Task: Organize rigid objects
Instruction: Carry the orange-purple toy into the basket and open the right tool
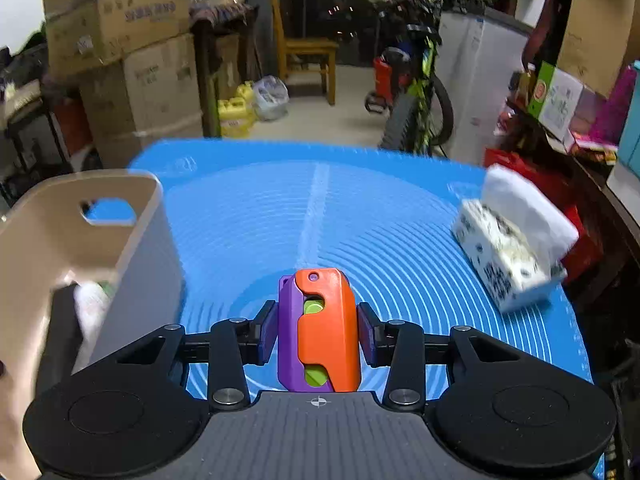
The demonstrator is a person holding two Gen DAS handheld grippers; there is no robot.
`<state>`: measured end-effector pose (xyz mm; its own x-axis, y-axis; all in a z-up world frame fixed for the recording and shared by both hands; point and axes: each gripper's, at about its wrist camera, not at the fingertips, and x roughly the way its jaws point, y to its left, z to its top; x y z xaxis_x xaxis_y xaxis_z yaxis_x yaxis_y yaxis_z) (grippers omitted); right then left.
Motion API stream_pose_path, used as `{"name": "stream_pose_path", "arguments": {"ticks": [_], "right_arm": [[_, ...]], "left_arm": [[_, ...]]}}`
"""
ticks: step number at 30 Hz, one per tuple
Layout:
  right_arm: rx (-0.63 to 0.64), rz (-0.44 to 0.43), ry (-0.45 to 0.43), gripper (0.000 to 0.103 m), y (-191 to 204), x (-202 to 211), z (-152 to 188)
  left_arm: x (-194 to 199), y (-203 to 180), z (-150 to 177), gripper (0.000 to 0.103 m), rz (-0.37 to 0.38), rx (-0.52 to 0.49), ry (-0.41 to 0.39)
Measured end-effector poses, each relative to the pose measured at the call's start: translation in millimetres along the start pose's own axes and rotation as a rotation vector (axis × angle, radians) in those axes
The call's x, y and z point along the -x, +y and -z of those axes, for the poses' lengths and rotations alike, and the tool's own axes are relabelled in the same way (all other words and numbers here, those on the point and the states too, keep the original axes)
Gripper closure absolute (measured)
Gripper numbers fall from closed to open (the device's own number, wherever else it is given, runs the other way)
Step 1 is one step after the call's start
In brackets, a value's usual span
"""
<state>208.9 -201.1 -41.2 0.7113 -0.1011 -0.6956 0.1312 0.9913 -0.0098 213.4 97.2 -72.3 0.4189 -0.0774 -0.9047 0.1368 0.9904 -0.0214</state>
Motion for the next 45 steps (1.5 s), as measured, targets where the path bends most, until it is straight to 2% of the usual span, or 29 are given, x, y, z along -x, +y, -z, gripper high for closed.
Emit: {"name": "stream_pose_path", "arguments": {"ticks": [13,20,28,36,45], "right_arm": [[0.095,-0.162,-0.126,0.055,56,37,-58],[0.181,-0.249,-0.124,0.054,97,34,-75],[0.270,-0.320,-0.015,0.055,142,2,-73],[0.361,-0.368,0.135,0.054,181,-29,-53],[0.454,-0.343,0.238,0.054,202,-50,-29]], "left_arm": [[0,0,0,0.098,0.000,0.000,0.000],[1,-1,0,0.098,0.000,0.001,0.000],[0,-1,0,0.098,0.001,0.001,0.000],[0,-1,0,0.098,0.001,0.001,0.000],[0,-1,0,0.098,0.000,0.001,0.000]]}}
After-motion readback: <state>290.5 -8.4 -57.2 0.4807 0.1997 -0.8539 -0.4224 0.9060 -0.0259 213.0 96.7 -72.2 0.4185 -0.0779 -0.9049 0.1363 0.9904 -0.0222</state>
